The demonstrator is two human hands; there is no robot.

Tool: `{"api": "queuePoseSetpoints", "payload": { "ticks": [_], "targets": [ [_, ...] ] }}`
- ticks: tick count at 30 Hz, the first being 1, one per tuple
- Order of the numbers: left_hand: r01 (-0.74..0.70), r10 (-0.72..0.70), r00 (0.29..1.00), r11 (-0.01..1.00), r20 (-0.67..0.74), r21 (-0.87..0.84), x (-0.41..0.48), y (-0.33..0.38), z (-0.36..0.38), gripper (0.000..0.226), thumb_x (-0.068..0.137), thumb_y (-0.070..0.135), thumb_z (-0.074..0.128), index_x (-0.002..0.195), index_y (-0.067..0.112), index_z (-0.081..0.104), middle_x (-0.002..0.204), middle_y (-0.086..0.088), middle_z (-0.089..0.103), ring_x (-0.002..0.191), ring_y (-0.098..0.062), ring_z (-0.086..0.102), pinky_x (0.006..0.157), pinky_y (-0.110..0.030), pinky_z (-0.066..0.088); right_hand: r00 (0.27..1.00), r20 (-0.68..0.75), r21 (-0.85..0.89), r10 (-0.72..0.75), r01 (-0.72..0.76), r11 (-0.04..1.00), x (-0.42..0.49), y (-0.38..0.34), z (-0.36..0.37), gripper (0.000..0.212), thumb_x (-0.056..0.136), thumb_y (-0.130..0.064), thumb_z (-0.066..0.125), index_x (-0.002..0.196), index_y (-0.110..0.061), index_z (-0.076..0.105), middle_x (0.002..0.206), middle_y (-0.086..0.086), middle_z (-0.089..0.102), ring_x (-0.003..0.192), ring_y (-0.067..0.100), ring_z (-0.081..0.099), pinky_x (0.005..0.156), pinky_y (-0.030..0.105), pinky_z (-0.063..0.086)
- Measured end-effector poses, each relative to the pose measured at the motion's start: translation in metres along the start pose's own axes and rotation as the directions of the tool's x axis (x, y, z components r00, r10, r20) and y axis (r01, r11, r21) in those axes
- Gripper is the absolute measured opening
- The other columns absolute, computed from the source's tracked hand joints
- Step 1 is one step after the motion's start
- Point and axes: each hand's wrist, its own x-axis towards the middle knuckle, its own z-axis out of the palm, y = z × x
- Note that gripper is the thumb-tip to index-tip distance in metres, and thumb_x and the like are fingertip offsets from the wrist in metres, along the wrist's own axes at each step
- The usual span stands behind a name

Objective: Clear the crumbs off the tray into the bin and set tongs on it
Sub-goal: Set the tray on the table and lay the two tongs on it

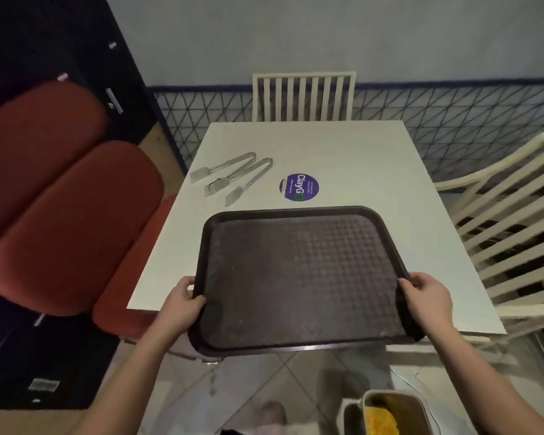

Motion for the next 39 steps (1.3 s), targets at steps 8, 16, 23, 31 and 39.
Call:
{"api": "queuePoseSetpoints", "payload": {
  "ticks": [8, 16, 23, 31, 39],
  "targets": [
    [-0.072, 0.057, 0.997, 0.948, 0.057, 0.312, 0.083, 0.020, 0.022, 0.042, 0.085, 0.010, 0.066, 0.126, 0.004, 0.060, 0.119, -0.018, 0.067, 0.107, -0.034, 0.063, 0.086, -0.034, 0.048, 0.999, -0.051, -0.242, 0.000, -0.012, 0.970, 0.032, -0.003, 0.022, 0.019, 0.089, -0.020, 0.052, 0.074, -0.010, 0.060, 0.071, 0.011, 0.062, 0.063, 0.029, 0.053, 0.056, 0.031, 0.038],
    [-0.047, 0.028, 0.998, 0.898, 0.049, 0.437, 0.118, 0.039, 0.050, 0.037, 0.088, 0.016, 0.062, 0.124, 0.006, 0.059, 0.120, -0.014, 0.066, 0.106, -0.033, 0.063, 0.084, -0.035, 0.050, 1.000, -0.026, -0.327, 0.014, -0.022, 0.945, 0.066, 0.004, 0.032, 0.017, 0.092, -0.026, 0.052, 0.084, -0.014, 0.059, 0.077, 0.006, 0.061, 0.063, 0.021, 0.057, 0.055, 0.031, 0.047],
    [-0.018, 0.003, 0.999, 0.873, 0.032, 0.487, 0.133, 0.048, 0.059, 0.032, 0.090, 0.016, 0.061, 0.120, 0.006, 0.059, 0.115, -0.014, 0.066, 0.101, -0.032, 0.063, 0.076, -0.034, 0.047, 0.999, 0.041, -0.369, 0.028, -0.011, 0.929, 0.083, 0.007, 0.035, 0.016, 0.091, -0.026, 0.054, 0.082, -0.012, 0.057, 0.076, 0.007, 0.060, 0.064, 0.024, 0.056, 0.054, 0.030, 0.041],
    [0.010, -0.016, 1.000, 0.866, 0.006, 0.500, 0.135, 0.045, 0.064, 0.028, 0.090, 0.016, 0.060, 0.117, 0.007, 0.058, 0.112, -0.013, 0.066, 0.097, -0.031, 0.064, 0.073, -0.033, 0.048, 0.996, 0.063, -0.393, 0.063, -0.034, 0.919, 0.083, 0.015, 0.041, 0.016, 0.091, -0.027, 0.055, 0.085, -0.012, 0.055, 0.080, 0.007, 0.060, 0.065, 0.023, 0.053, 0.055, 0.028, 0.037],
    [0.034, -0.029, 0.999, 0.849, -0.016, 0.528, 0.134, 0.045, 0.068, 0.029, 0.090, 0.016, 0.058, 0.117, 0.008, 0.051, 0.110, -0.013, 0.063, 0.081, -0.023, 0.056, 0.069, -0.034, 0.046, 0.991, 0.104, -0.408, 0.084, -0.035, 0.912, 0.087, 0.013, 0.035, 0.019, 0.091, -0.028, 0.056, 0.080, -0.013, 0.053, 0.071, 0.003, 0.055, 0.057, 0.014, 0.047, 0.046, 0.024, 0.029]
  ]
}}
